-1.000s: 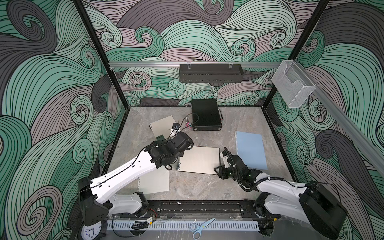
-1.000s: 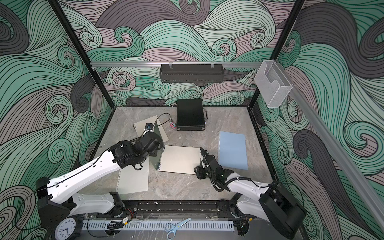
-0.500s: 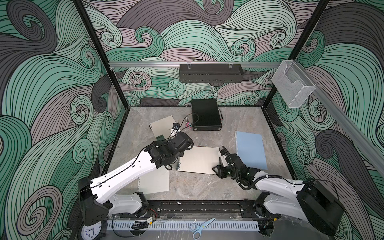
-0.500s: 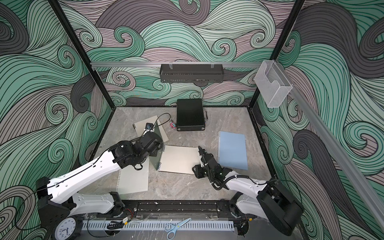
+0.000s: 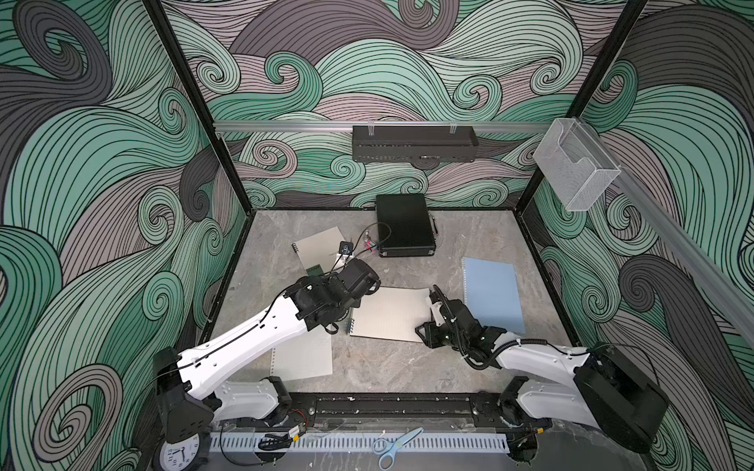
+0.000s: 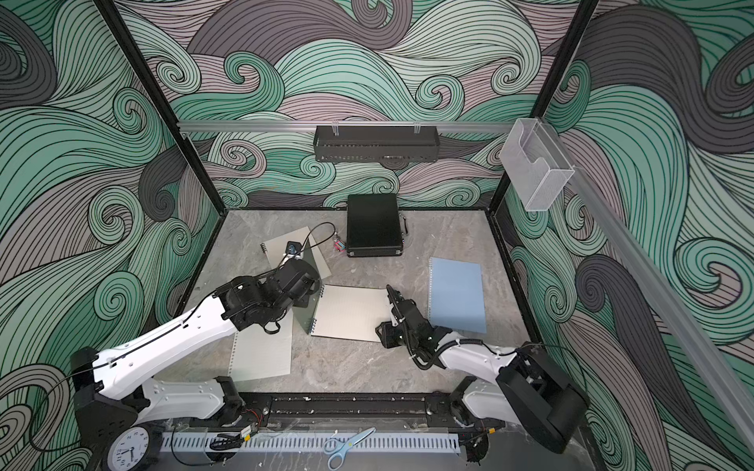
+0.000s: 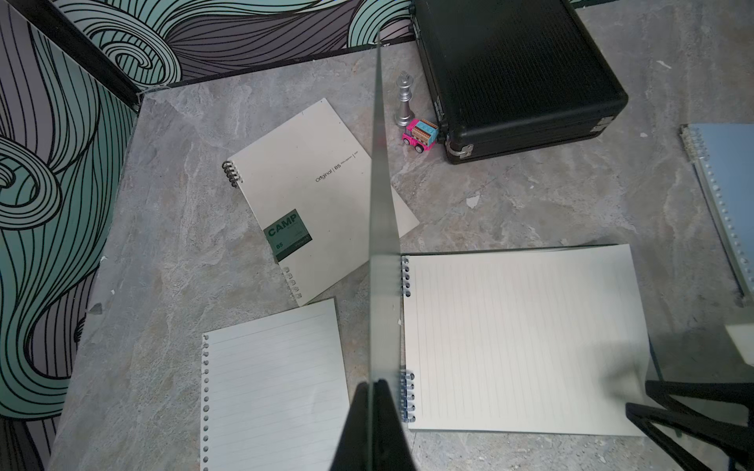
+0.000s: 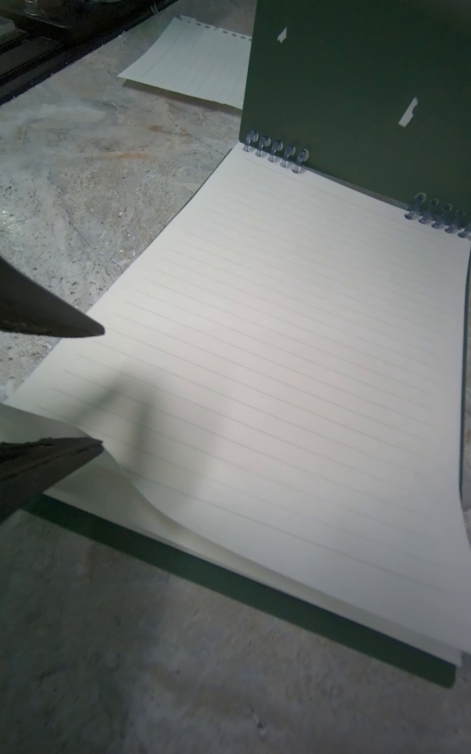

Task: Tear off pages from different notebooks
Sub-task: Tear off the paper from the notebook.

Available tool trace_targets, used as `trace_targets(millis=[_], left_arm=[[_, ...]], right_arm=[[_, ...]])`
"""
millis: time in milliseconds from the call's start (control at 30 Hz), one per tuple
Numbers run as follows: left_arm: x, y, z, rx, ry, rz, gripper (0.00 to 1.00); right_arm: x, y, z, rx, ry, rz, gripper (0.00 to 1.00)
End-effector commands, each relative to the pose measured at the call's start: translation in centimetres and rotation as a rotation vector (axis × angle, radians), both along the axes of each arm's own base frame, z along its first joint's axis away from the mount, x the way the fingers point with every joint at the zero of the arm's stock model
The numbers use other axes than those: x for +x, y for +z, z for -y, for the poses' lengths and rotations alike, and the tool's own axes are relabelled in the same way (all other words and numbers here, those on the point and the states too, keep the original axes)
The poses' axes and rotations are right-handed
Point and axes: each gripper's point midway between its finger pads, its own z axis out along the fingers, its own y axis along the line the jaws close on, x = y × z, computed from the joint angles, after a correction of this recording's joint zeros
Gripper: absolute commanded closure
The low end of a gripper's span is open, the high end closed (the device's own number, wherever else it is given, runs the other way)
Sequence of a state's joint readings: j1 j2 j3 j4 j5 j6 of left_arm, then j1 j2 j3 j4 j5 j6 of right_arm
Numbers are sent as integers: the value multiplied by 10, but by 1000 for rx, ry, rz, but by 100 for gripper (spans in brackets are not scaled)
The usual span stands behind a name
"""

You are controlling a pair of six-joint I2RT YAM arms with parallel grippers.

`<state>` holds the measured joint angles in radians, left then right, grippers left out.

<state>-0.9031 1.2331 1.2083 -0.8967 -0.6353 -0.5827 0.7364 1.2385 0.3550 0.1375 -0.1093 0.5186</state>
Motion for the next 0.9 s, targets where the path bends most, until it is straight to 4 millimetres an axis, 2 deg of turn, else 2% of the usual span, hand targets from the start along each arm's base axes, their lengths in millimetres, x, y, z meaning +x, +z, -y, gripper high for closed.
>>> trace_targets(millis=[0, 367, 567, 733, 867], left_arm=[[2, 8, -3, -13, 0, 19, 100], [2, 9, -3, -13, 4, 24, 100], [2, 9, -3, -11, 5, 22, 100], [1, 10, -3, -14, 3, 21, 100], [1, 10, -5, -13, 6, 28, 100]], right_arm=[[0, -1, 3, -4, -20, 4, 59], [0, -10, 12, -34, -60, -6, 59], [1, -13, 7, -12, -70, -19, 59], [5, -23, 10, -7, -145, -58, 60], [5, -23, 9, 48, -208, -91, 59]])
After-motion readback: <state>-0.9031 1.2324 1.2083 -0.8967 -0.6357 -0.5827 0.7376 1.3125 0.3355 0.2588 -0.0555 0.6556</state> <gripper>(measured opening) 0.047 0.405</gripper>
